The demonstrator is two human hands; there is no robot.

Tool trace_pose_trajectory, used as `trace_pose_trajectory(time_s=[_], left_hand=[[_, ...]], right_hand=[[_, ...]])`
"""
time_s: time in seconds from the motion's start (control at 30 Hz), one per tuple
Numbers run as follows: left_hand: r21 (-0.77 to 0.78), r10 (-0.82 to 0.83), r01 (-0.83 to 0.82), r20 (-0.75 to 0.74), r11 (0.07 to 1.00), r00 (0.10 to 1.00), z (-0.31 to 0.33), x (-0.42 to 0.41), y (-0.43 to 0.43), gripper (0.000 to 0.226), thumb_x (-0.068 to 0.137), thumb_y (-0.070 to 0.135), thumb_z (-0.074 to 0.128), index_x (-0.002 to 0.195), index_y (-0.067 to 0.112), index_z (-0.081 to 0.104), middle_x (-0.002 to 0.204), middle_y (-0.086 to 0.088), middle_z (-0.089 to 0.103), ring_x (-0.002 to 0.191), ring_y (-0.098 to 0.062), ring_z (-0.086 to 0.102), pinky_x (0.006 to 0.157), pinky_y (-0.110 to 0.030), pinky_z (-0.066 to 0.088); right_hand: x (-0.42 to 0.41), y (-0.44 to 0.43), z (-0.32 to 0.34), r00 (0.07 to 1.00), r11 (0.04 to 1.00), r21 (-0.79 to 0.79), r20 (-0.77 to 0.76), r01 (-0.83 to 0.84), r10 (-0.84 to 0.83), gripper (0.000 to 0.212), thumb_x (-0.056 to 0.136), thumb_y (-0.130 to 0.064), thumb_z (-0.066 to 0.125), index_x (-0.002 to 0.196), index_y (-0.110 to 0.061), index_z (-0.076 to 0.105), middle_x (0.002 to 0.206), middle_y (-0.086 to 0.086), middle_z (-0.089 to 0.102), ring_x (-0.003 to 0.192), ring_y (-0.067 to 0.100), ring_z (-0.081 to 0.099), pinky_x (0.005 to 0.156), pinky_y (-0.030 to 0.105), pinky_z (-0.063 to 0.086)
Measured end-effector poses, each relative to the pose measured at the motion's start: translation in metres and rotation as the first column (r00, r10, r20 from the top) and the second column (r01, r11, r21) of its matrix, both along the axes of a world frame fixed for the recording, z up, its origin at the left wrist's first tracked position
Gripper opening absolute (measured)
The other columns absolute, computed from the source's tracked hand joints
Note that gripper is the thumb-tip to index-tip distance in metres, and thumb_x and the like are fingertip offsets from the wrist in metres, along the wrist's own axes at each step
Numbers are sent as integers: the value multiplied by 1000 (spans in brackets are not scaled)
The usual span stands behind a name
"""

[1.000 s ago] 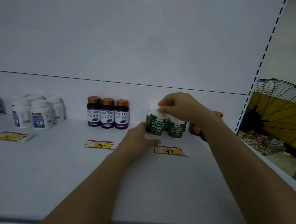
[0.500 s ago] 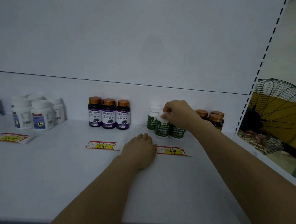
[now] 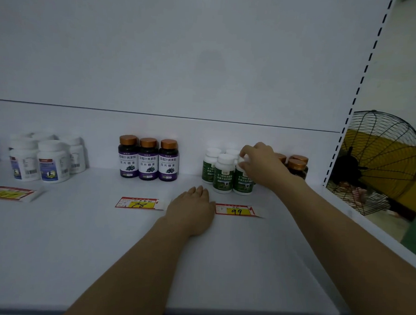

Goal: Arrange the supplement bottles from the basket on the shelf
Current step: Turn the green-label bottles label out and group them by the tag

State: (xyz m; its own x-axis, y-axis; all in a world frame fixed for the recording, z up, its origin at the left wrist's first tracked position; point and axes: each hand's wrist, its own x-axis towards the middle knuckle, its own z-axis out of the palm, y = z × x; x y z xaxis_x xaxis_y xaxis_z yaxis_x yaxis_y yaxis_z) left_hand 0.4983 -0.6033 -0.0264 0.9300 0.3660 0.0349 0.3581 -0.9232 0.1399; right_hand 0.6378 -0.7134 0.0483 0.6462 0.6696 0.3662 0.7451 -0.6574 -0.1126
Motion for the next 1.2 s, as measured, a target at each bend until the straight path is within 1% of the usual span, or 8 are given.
trace_pose_trajectory(time_s=[0.27,0.37,0.43,0.57,0.73,0.93,1.1,1.2], left_hand=[[-77,29,-25,54,997,998,5,-4,-2,54,103,35,22,148,6,18,157,-10,16,144,-22,17,115,-34,16],[-183,109,-75,183,980,977,15,-8,-8,49,100,42,32,137,11,40,141,-7,44,127,-21,43,99,-31,35],[-272,131,-44,311,961,941,22,-11,-14,50,93,49,46,133,17,46,135,-2,52,119,-18,49,87,-26,36],[-456,69,153,433,877,899,27,-12,-20,65,76,45,72,132,24,45,132,6,55,117,-9,50,88,-21,36],[-437,73,169,484,883,872,24,-8,-16,53,71,47,75,116,26,58,111,8,66,96,-5,60,78,-16,44],[-458,66,212,520,863,852,25,-10,-13,50,67,44,79,110,26,61,101,12,67,89,-1,62,72,-10,46],[-456,59,223,527,861,848,26,-12,-14,50,68,41,79,111,24,59,97,13,63,86,0,60,71,-7,43],[-471,79,232,551,851,831,27,-13,-15,50,67,40,80,107,28,52,89,20,56,78,8,55,64,-5,40]], right_hand=[[-3,-9,4,986,956,295,-155,-6,54,24,91,-24,60,114,-16,60,117,10,56,91,18,49,64,24,42],[-11,-17,16,982,905,426,-158,-27,103,25,86,-30,67,109,-19,65,112,3,61,93,14,51,73,25,42],[-19,-19,23,961,861,508,-226,-22,158,25,82,-35,70,104,-24,66,106,-1,60,94,12,53,73,24,43],[-32,-17,21,858,823,567,-409,-27,310,26,78,-40,73,97,-23,70,100,-3,69,94,15,63,76,29,53],[-34,-10,5,756,791,612,-522,10,395,29,82,-42,69,94,-16,73,94,3,72,92,22,67,86,39,56],[-26,-18,-4,583,726,688,-584,-13,564,33,93,-32,58,103,-3,70,103,14,71,94,24,68,90,33,54],[-25,-16,-6,561,720,694,-593,-7,577,34,91,-35,59,105,-6,69,104,13,71,102,29,66,95,38,53],[-28,-14,-4,627,739,672,-557,-47,545,35,84,-42,66,103,-13,69,97,5,73,94,23,69,91,39,54]])
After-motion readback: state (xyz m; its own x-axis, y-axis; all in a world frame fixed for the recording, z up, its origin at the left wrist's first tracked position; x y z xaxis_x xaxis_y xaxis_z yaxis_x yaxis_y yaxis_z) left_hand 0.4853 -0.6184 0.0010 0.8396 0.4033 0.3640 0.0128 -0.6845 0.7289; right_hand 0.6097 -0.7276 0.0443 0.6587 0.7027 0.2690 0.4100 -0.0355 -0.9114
